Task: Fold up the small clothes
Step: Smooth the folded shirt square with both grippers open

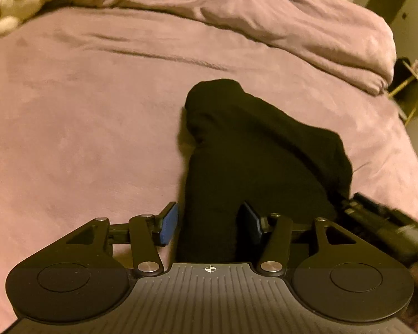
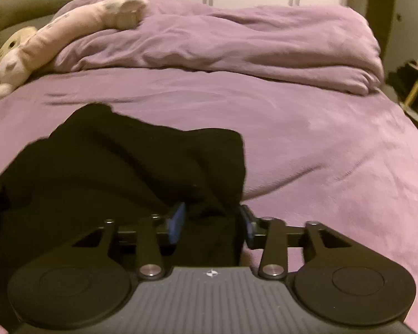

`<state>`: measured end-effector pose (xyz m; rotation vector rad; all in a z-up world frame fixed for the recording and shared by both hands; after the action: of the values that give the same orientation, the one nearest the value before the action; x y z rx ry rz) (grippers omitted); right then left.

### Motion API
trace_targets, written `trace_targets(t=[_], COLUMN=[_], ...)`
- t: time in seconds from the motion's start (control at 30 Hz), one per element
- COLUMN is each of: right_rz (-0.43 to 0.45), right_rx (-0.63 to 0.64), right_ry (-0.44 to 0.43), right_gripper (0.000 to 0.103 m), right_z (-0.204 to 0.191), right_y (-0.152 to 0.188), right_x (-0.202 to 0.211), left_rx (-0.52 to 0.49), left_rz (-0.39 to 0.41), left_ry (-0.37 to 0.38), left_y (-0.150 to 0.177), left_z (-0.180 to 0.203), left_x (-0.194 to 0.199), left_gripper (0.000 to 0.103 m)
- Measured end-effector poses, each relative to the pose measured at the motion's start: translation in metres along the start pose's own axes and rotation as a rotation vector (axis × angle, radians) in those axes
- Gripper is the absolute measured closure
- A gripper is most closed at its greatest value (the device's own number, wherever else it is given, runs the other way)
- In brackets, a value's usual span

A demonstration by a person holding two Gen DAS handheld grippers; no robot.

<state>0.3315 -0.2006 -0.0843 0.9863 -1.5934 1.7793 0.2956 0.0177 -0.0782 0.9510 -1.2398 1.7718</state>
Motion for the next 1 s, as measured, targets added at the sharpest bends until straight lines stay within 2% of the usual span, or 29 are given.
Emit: trace_targets(t=[0.1,0.3,0.4,0.53,0.7,0.8,1.0], right_rz=[0.008,0.068,0.058,0.034,-0.034,-0.059,-0.108], right_rx=[-0.035,0.031,0.054,0.078,0.036,0.054,0.038], right_ry=[-0.025,-0.011,-0.006,0.027,0.010,0.018,-0.016], right_gripper=[0.061,0.069,0.079,0.079,0.079,0.079,0.079], right_z=[0.001,-0.008,-0.010,-0.011,-0.007,-0.010,-0.010], right_y=[0.000,0.031,0.044,0.054,0.059,0.059,0.063], right_x=[0.022,0.071,0.086,0.086,0.073,0.071,0.070], left_rx=[-0.024,0.005,0.002,-0.018,-0.085,-0.089,-0.121], left_rz=[0.002,-0.004,-0.001,-0.006,-0.023,-0.070,-0.085], left_ry=[-0.009,-0.001,-0.003,-0.006,-0.040,-0.062,-0.087], left_y=[0.002,0.007,0.011,0.020,0.039,0.051,0.067], left_z=[0.000,0.001,0.003,0.006,0.008,0.003,0.000], left_x=[0.006,0.010,0.015,0.024,0.029,0.022,0.022], left_gripper=[0.046,0.044,0.044,0.043,0.038,0.037,0.036])
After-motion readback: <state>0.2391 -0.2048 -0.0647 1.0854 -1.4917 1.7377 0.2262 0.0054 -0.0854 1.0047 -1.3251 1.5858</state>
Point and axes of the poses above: each gripper's, at about its wrist camera, not at the fingertips, and x roughly against the way its jaws point, z to its right, y to its underside, the point moved 6 cm from there along -x, roughly the way its jaws point, and after that the axes turned 6 degrees about -z, right-handed, at the moved point
